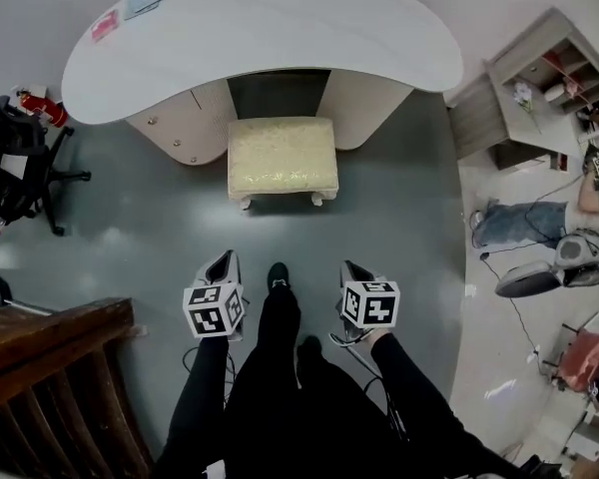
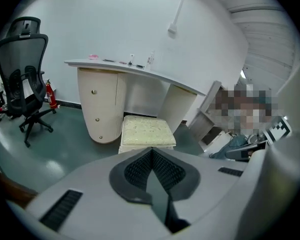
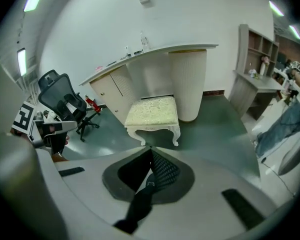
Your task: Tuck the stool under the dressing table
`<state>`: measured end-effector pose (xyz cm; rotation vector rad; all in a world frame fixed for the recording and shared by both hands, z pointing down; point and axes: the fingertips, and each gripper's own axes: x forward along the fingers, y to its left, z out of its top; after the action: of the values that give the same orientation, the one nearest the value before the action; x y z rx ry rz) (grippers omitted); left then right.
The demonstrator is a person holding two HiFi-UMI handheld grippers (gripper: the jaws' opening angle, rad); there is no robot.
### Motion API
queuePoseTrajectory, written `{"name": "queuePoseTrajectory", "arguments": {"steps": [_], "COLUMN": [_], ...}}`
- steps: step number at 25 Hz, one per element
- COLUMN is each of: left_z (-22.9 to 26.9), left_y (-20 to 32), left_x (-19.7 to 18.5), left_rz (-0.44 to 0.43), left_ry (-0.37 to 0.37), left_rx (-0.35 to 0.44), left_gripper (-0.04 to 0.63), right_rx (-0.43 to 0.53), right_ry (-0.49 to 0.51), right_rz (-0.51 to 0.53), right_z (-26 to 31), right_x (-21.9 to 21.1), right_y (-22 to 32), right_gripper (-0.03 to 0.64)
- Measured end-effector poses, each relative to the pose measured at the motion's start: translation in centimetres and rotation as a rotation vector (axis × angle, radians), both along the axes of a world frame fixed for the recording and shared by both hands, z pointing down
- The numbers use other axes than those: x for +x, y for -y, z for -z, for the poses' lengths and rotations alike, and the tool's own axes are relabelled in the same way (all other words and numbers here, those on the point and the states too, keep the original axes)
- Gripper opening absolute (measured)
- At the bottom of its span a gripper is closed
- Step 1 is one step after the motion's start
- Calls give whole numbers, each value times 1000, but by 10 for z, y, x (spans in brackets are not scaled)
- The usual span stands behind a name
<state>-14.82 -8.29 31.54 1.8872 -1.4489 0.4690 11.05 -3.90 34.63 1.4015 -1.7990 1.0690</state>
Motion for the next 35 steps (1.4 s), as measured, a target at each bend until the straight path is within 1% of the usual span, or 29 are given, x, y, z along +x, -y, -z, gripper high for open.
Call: {"name": "queuePoseTrajectory", "arguments": {"steps": [4,8,14,19,23,27,32,35], "left_z": [-29,-51,-78,-111,-159,-216,-292,-337], "left_y": [24,39,63,84,95,101,111,117], "left_x": [-9,-13,-17,-21,-23,-24,-25,-23], "left_rz": [-13,-24,-31,-18,-5,3,42,43], "left_ry": [-6,-12,-8,0,41,63,54,60], "left_rx": [-46,-73,-92,-110,-121,-133,-146,-162], "left_gripper": [8,8,8,8,8,8,8,8], "right_rx": [-25,-42,-64,-96,-108,-101,-79,-63], "right_ry": [-5,-24,-69,-92,-87,-90,-94,-105], "right_rz": [-13,-25,-8,-11,-39,-35,-16,4], "right_z": [-19,-35,-63,-106,-154,-211,-286,-324], "right_x": [-13,-17,-10,0,14,27,40,43], "right_y": [29,49,74,93,105,116,135,148], "right_gripper": [5,5,5,5,5,5,5,5]}}
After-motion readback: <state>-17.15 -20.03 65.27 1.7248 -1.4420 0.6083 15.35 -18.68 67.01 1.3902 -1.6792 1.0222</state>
